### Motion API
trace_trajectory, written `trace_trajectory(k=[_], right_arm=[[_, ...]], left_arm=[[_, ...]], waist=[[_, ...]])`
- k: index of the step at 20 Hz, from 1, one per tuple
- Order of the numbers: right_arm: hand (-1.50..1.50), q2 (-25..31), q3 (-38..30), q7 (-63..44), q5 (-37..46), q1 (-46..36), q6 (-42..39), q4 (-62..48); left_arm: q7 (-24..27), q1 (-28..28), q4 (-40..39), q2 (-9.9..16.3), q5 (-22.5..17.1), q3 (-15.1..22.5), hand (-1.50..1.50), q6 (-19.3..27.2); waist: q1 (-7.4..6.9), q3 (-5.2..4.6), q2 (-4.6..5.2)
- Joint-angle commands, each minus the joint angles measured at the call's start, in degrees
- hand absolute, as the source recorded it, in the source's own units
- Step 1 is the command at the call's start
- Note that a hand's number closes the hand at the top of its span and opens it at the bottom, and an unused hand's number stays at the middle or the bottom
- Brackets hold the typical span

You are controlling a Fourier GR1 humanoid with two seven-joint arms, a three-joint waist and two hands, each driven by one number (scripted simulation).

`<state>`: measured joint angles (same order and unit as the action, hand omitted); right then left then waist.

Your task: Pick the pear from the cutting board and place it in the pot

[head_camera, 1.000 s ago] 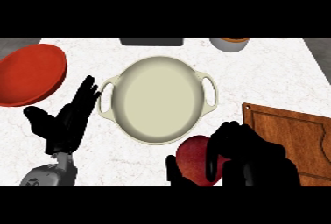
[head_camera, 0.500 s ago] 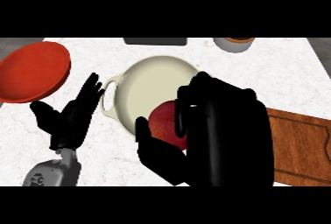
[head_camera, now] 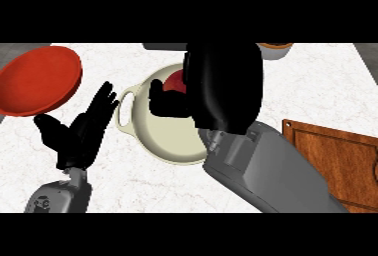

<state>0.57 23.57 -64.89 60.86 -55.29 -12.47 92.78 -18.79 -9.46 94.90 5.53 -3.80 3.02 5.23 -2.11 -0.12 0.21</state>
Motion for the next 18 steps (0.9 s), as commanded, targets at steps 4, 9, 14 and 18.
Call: trace_trajectory(k=[4, 9, 14, 18], right_arm=[[1.50, -0.5, -0.3, -3.7, -5.8, -8.0, 7.5, -20.4], [-1.50, -0.5, -3.6, -6.9, -14.5, -3.0, 18.6, -20.5], [-1.50, -0.5, -1.8, -2.1, -21.1, 1.3, 31.3, -22.4], [-1.50, -0.5, -2.0, 2.0, -19.5, 1.5, 42.6, -21.2]], left_arm=[[2.4, 1.0, -0.2, -0.5, -0.1, -0.2, 0.00, -0.6], [-1.2, -0.6, 0.9, 0.1, -1.4, -0.4, 0.00, -1.2], [-1.6, -1.1, 0.5, -0.4, -0.2, 0.6, 0.00, -0.8], [0.6, -0.7, -0.7, 0.0, -0.7, -0.8, 0.00, -1.2]], waist=[[-0.29, 0.01, 0.20], [-1.30, 0.05, 0.35], [-1.21, 0.12, 0.39], [-0.49, 0.10, 0.32]])
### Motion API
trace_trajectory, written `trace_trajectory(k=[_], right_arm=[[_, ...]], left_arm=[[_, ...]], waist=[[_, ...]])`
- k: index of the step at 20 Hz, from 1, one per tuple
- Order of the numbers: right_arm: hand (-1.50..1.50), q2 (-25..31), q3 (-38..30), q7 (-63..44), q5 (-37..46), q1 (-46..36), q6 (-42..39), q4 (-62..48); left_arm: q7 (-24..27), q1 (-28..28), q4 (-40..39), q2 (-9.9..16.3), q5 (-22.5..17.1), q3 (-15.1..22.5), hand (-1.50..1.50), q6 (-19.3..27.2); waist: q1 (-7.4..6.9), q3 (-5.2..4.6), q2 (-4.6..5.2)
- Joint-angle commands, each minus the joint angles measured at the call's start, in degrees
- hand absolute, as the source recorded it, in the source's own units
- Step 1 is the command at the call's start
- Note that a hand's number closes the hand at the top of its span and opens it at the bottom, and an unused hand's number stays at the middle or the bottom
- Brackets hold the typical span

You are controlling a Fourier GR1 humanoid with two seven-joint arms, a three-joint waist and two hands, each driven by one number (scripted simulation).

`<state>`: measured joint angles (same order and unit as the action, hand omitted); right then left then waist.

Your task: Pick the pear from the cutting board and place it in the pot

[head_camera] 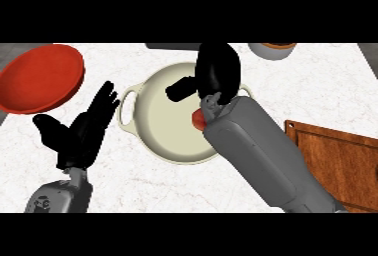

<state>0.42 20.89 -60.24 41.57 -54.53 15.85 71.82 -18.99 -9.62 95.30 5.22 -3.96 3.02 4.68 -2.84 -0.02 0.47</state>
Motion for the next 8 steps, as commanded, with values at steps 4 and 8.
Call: trace_trajectory(k=[4, 8], right_arm=[[-1.50, -0.4, -3.3, 0.5, 7.0, -1.6, 22.5, -0.8], [-1.50, 0.1, -6.6, 2.0, 10.0, 3.1, 25.2, 2.4]], left_arm=[[1.1, 1.4, -0.4, -0.4, 1.2, 0.2, 0.00, 0.7], [2.3, 3.4, -0.2, -0.6, 1.3, -0.2, 0.00, 1.0]], waist=[[1.28, -0.01, -0.31], [2.87, 0.02, -0.55]])
